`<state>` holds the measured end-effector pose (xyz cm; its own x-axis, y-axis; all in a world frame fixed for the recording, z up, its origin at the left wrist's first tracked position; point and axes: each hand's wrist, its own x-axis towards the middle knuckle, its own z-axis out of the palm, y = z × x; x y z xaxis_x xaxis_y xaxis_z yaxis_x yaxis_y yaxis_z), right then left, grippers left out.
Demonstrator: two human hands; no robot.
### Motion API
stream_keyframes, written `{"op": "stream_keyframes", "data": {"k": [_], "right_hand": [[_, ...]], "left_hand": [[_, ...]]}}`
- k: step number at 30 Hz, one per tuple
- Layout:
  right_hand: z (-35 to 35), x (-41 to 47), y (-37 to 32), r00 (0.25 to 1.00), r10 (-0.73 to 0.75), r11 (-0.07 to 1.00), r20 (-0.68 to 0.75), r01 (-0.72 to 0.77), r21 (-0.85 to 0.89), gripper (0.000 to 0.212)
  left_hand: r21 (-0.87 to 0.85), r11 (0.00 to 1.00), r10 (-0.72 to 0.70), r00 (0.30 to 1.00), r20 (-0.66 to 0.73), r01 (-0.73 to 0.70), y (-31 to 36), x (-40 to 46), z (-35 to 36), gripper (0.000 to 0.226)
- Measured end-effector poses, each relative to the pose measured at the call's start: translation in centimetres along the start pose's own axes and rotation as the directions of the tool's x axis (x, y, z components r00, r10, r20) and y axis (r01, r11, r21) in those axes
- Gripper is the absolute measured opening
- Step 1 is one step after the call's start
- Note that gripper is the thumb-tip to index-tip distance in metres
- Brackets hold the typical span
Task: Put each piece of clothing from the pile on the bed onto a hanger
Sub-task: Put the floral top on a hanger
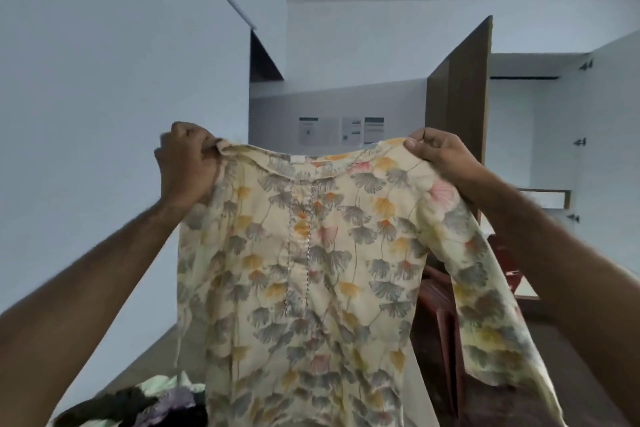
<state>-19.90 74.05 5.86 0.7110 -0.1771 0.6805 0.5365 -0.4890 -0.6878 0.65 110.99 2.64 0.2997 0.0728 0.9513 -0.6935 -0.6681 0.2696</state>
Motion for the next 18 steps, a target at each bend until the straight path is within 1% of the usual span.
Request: {"op": "stream_keyframes", "data": {"k": [2, 3, 4, 6, 8, 9, 10, 11, 12, 13, 14, 16, 18], "right_hand": [[0.4, -0.2, 0.3, 0.997, 0.051, 0.996, 0.054, -0.055, 0.065, 0.009], [0.7, -0.2, 0.7, 0.994, 0.08, 0.994, 0.076, -0.085, 0.066, 0.008], [0.9, -0.2, 1.3, 0.99, 0.11, 0.992, 0.094, -0.115, 0.055, 0.007], [1.3, 0.2, 3.2, 0.981, 0.163, 0.986, 0.108, -0.166, 0.02, 0.007], [1.6, 0.8, 5.4, 0.971, 0.213, 0.977, 0.11, -0.212, -0.021, 0.007], [1.7, 1.1, 6.7, 0.966, 0.235, 0.972, 0.112, -0.23, -0.056, 0.007], [1.9, 1.5, 8.4, 0.959, 0.259, 0.964, 0.111, -0.249, -0.098, 0.007], [2.0, 1.9, 10.2, 0.954, 0.28, 0.951, 0.102, -0.262, -0.162, 0.008], [2.2, 2.4, 12.1, 0.949, 0.301, 0.933, 0.091, -0.273, -0.233, 0.012], [2.3, 3.0, 14.2, 0.944, 0.321, 0.906, 0.081, -0.281, -0.318, 0.018], [2.6, 3.6, 16.6, 0.937, 0.343, 0.868, 0.072, -0.286, -0.406, 0.026], [3.4, 4.8, 21.5, 0.92, 0.386, 0.761, 0.073, -0.273, -0.588, 0.034], [4.8, 6.1, 27.0, 0.908, 0.412, 0.637, 0.074, -0.229, -0.736, 0.038]], "left_hand": [[-0.186, 0.973, -0.112, 0.982, 0.15, 0.139, -1.2, -0.5, -0.2, 0.015], [-0.229, 0.954, -0.148, 0.967, 0.206, 0.195, -1.7, -0.8, -0.1, 0.016], [-0.244, 0.944, -0.166, 0.957, 0.238, 0.224, -2.3, -1.2, 0.2, 0.017], [-0.228, 0.945, -0.171, 0.95, 0.259, 0.233, -3.6, -2.0, 1.2, 0.017], [-0.148, 0.972, -0.137, 0.955, 0.265, 0.18, -5.1, -2.8, 2.8, 0.017], [-0.071, 0.99, -0.097, 0.96, 0.262, 0.12, -5.8, -3.2, 3.6, 0.018], [0.023, 1.0, -0.019, 0.966, 0.257, 0.014, -6.7, -3.7, 4.9, 0.019], [0.104, 0.985, 0.109, 0.96, 0.26, -0.14, -7.7, -4.1, 6.1, 0.021], [0.158, 0.939, 0.256, 0.926, 0.277, -0.307, -8.8, -4.6, 7.6, 0.026], [0.209, 0.869, 0.378, 0.874, 0.305, -0.448, -9.9, -5.1, 9.0, 0.032], [0.256, 0.792, 0.466, 0.82, 0.334, -0.554, -11.2, -5.7, 10.8, 0.037], [0.323, 0.676, 0.546, 0.744, 0.384, -0.662, -14.0, -7.1, 14.9, 0.041], [0.335, 0.612, 0.572, 0.694, 0.438, -0.716, -16.9, -9.0, 19.7, 0.039]]}}
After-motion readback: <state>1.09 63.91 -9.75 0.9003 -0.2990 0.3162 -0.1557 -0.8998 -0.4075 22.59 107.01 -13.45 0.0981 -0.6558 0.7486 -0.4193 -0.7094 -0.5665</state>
